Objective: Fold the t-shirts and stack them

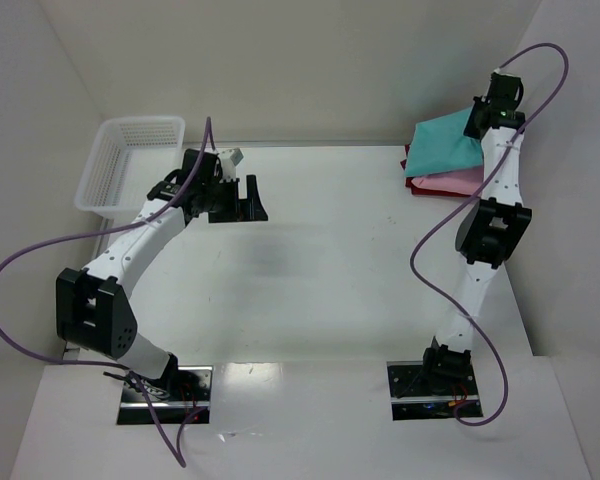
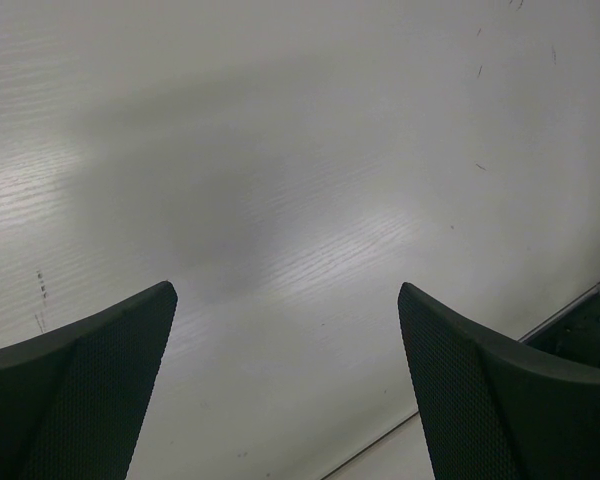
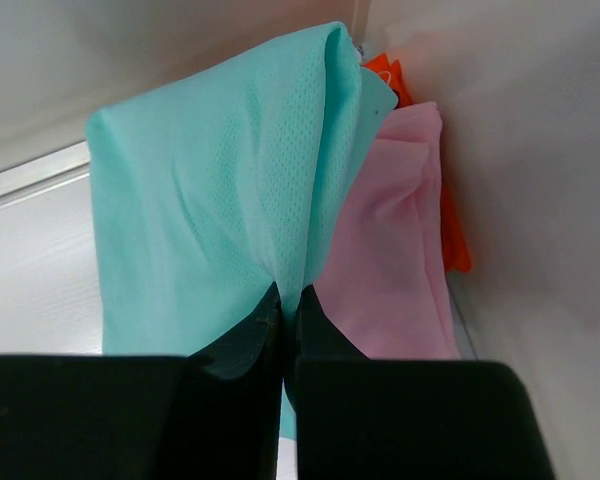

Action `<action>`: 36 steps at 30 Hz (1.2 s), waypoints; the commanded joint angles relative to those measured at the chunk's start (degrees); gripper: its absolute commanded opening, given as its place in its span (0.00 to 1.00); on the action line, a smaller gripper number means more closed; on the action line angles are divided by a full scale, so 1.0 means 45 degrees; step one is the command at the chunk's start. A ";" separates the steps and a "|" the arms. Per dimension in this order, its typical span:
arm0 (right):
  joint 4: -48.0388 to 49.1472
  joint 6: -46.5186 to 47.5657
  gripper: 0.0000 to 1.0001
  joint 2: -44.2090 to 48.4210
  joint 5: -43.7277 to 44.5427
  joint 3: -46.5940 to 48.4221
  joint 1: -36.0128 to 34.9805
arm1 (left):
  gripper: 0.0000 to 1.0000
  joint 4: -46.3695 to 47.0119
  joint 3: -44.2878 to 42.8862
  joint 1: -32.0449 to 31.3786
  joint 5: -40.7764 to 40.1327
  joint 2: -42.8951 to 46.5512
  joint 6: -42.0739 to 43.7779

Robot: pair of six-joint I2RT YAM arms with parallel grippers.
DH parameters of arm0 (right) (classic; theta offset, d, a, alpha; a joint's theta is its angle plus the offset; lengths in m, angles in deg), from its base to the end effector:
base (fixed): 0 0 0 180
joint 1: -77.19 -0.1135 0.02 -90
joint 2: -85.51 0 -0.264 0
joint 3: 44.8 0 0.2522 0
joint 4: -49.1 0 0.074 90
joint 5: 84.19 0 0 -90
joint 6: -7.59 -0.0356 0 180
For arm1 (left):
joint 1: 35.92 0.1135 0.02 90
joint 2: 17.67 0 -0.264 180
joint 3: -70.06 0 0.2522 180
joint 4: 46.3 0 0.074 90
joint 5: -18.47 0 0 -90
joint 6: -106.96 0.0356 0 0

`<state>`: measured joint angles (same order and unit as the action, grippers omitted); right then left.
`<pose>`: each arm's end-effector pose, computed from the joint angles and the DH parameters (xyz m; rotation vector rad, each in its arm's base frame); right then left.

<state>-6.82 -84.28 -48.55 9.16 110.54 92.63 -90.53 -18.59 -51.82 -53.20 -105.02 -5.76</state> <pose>0.5091 -0.1428 0.3325 0.3612 2.1509 -0.1985 0.3228 -0.1036 0.3095 0.0253 2.3803 -0.7036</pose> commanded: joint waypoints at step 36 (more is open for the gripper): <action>0.1796 -0.1287 1.00 0.3702 0.0015 -0.3436 0.0360 | 0.99 0.0643 0.0120 0.0057 0.0868 0.0250 -0.0107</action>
<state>-3.82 -88.81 -43.25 13.45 98.12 94.99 -90.03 -18.37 -51.82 -51.69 -106.05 -5.74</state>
